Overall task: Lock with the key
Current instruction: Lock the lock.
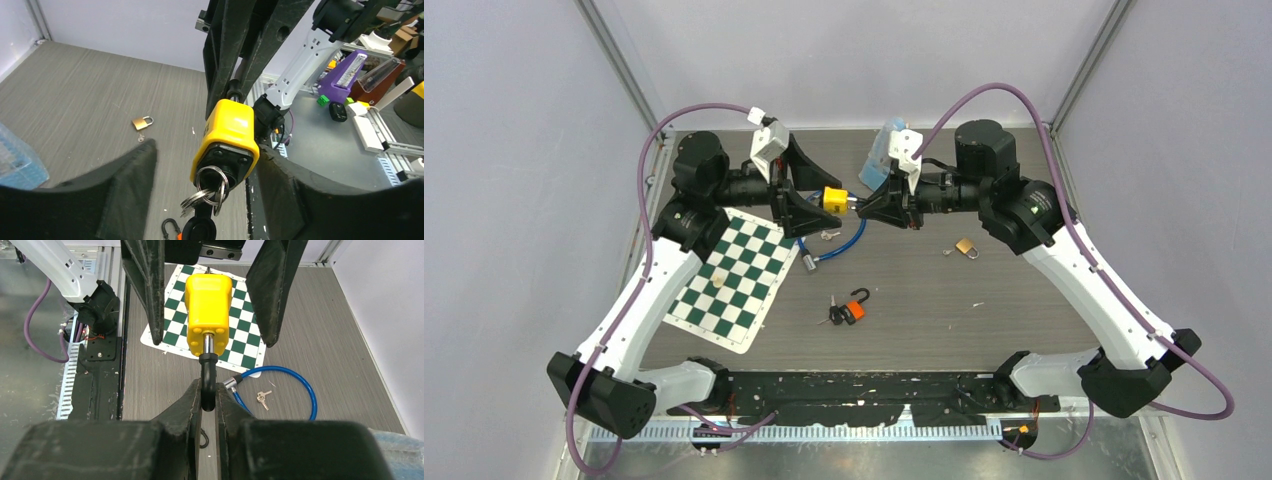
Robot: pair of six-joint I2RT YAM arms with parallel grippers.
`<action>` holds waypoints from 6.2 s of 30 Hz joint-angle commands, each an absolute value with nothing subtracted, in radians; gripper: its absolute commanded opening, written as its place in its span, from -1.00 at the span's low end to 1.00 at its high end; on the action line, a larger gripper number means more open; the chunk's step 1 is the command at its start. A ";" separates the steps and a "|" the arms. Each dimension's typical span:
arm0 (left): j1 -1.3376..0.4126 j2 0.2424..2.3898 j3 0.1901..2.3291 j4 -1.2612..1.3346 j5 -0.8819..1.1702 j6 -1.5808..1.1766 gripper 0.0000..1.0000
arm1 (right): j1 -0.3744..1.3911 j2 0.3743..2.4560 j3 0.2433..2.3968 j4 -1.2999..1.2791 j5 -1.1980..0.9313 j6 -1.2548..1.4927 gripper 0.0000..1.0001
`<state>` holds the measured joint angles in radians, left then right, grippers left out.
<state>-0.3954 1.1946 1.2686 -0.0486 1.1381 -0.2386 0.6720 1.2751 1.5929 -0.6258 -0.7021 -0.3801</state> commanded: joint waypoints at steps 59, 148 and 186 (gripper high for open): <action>-0.406 1.085 1.311 -0.025 0.947 -0.611 -1.00 | 0.612 1.280 1.353 0.284 -0.925 0.432 -0.90; -0.321 1.150 1.208 0.170 1.106 -0.841 -1.00 | 0.632 1.270 1.224 0.422 -0.728 0.682 0.31; -0.321 1.103 1.236 -0.030 1.037 -0.689 -1.00 | 0.678 1.243 1.180 0.375 -0.623 0.700 0.10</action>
